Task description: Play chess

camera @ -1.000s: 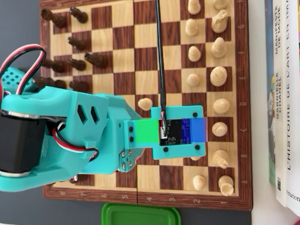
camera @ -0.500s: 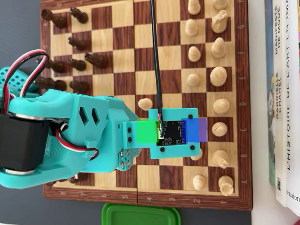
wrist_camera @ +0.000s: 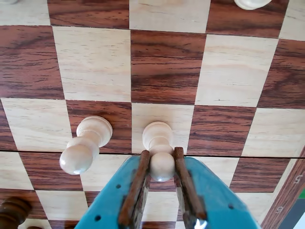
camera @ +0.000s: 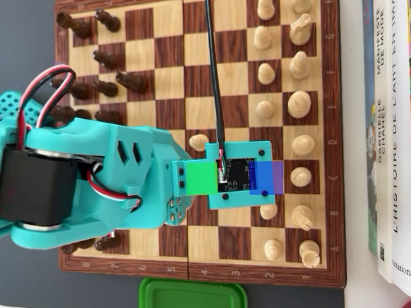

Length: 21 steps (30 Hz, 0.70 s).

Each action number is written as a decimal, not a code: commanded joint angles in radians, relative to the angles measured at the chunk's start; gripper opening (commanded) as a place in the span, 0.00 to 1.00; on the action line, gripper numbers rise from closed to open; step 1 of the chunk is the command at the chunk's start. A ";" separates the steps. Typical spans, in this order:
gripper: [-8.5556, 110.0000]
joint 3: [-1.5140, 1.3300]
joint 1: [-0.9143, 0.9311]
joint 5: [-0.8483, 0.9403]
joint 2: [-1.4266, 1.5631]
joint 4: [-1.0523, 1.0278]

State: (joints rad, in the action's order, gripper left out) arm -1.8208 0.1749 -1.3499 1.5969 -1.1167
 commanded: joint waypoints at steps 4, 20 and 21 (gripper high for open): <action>0.11 0.008 0.002 0.006 -0.005 0.008; 0.15 0.008 -0.002 0.006 -0.005 0.008; 0.15 0.008 -0.002 0.006 -0.005 0.008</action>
State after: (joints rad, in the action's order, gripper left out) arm -1.8208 0.1749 -1.3499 1.5877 -1.1167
